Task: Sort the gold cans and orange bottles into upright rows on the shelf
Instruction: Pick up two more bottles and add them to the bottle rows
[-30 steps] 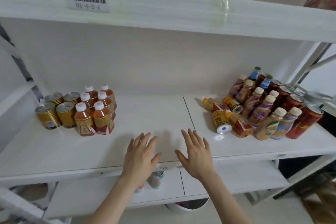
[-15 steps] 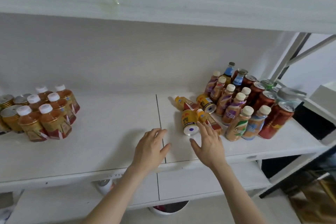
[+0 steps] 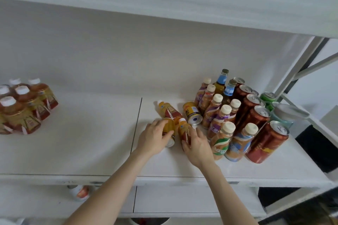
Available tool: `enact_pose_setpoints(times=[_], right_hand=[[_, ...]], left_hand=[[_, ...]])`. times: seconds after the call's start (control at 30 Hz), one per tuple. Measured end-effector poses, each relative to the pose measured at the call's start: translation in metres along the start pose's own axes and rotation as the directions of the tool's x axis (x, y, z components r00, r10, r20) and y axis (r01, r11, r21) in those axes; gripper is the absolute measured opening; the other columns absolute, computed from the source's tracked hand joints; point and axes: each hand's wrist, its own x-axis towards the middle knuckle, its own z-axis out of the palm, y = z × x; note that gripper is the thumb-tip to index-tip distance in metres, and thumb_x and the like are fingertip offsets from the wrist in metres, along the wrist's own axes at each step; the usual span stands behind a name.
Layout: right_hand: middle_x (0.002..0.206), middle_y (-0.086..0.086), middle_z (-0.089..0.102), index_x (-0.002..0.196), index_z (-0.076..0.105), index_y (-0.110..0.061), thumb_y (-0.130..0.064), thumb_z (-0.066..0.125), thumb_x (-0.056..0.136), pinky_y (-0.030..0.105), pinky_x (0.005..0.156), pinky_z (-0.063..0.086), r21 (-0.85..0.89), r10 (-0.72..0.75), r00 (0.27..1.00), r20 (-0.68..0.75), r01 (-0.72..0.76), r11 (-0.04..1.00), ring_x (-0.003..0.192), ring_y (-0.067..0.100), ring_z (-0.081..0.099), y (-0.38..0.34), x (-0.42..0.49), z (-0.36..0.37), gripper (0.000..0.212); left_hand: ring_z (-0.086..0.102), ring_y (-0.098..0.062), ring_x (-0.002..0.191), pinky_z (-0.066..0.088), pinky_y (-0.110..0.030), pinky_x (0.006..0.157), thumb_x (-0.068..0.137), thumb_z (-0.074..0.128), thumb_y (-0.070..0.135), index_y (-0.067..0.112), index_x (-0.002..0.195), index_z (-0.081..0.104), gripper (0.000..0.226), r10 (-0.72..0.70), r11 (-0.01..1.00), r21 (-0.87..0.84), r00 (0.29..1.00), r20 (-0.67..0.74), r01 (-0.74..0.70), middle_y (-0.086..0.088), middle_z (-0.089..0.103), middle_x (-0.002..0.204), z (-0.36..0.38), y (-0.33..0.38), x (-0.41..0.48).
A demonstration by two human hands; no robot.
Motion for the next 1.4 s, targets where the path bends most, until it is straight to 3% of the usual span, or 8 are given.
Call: enact_pose_setpoints(times=[0.17,0.47,0.77,0.87,0.97,1.07,1.2,1.4], right_hand=[[0.126,0.020,0.049,0.138,0.030,-0.014,-0.040,0.046,0.092,0.043,0.088,0.047,0.055,0.059,0.994,0.088,-0.064,0.996,0.111,0.040,0.053,0.013,0.021,0.007,0.055],[0.120,0.012,0.058,0.128,0.035,-0.013,-0.046,0.059,0.081,0.039,0.084,0.048,0.074,0.153,0.978,0.139,-0.164,0.984,0.109,0.032,0.058,0.013,0.040,0.004,0.062],[0.112,0.008,0.061,0.122,0.036,-0.012,-0.046,0.055,0.082,0.036,0.078,0.048,0.169,0.217,0.976,0.005,-0.215,0.962,0.103,0.030,0.060,0.007,0.031,0.009,0.056],[0.117,0.007,0.059,0.134,0.028,-0.014,-0.040,0.059,0.080,0.036,0.080,0.049,0.270,0.240,0.970,-0.050,-0.218,0.938,0.105,0.029,0.059,0.003,0.029,0.012,0.067],[0.133,0.007,0.044,0.145,0.017,-0.015,-0.028,0.068,0.073,0.030,0.087,0.044,0.444,0.228,0.969,-0.095,-0.164,0.881,0.117,0.025,0.050,0.000,0.028,0.018,0.090],[0.126,0.004,0.038,0.142,0.027,-0.013,-0.024,0.072,0.067,0.018,0.085,0.035,0.558,0.190,0.968,-0.162,-0.069,0.827,0.113,0.021,0.047,-0.001,0.026,0.025,0.089],[0.110,-0.002,0.037,0.128,0.043,-0.013,-0.012,0.076,0.062,0.013,0.077,0.037,0.585,0.188,0.962,-0.199,-0.037,0.810,0.096,0.013,0.046,0.003,0.019,0.029,0.074],[0.112,0.002,0.050,0.124,0.042,-0.014,-0.013,0.081,0.064,0.024,0.077,0.037,0.601,0.248,0.953,-0.177,-0.095,0.794,0.107,0.026,0.054,0.008,0.002,0.035,0.071]], left_hand=[[0.058,-0.025,0.111,0.049,-0.041,0.092,0.088,0.052,0.051,0.021,0.127,0.053,0.050,-0.202,0.958,-0.198,0.978,0.047,0.207,-0.006,0.062,0.122,0.011,-0.002,0.057],[0.065,-0.028,0.094,0.055,-0.040,0.086,0.071,0.071,0.051,0.013,0.113,0.055,0.059,-0.495,0.692,-0.495,0.844,0.203,0.525,-0.011,0.066,0.109,0.029,-0.021,0.137],[0.071,-0.032,0.078,0.060,-0.048,0.067,0.027,0.094,0.038,0.003,0.110,0.053,0.099,-0.548,0.468,-0.704,0.800,0.244,0.535,-0.019,0.069,0.101,0.047,-0.044,0.164],[0.072,-0.028,0.076,0.060,-0.046,0.070,0.030,0.094,0.037,0.005,0.096,0.064,0.079,-0.529,0.508,-0.715,0.829,0.181,0.481,-0.014,0.072,0.092,0.035,-0.035,0.155],[0.068,-0.022,0.081,0.057,-0.036,0.076,0.052,0.091,0.017,0.010,0.092,0.063,0.049,-0.437,0.697,-0.628,0.899,0.009,0.346,-0.004,0.068,0.092,0.018,-0.027,0.145],[0.065,-0.025,0.088,0.055,-0.040,0.082,0.047,0.091,0.015,0.018,0.101,0.065,0.060,-0.333,0.847,-0.485,0.928,-0.168,0.216,-0.009,0.064,0.100,0.009,-0.037,0.134],[0.066,-0.022,0.089,0.055,-0.041,0.085,0.045,0.092,0.010,0.026,0.099,0.055,0.067,-0.368,0.804,-0.540,0.921,-0.125,0.248,-0.002,0.067,0.099,0.002,-0.055,0.113],[0.066,-0.014,0.086,0.055,-0.037,0.078,0.040,0.091,0.016,0.032,0.088,0.053,0.063,-0.360,0.807,-0.530,0.928,-0.095,0.259,0.010,0.068,0.091,-0.014,-0.070,0.077]])
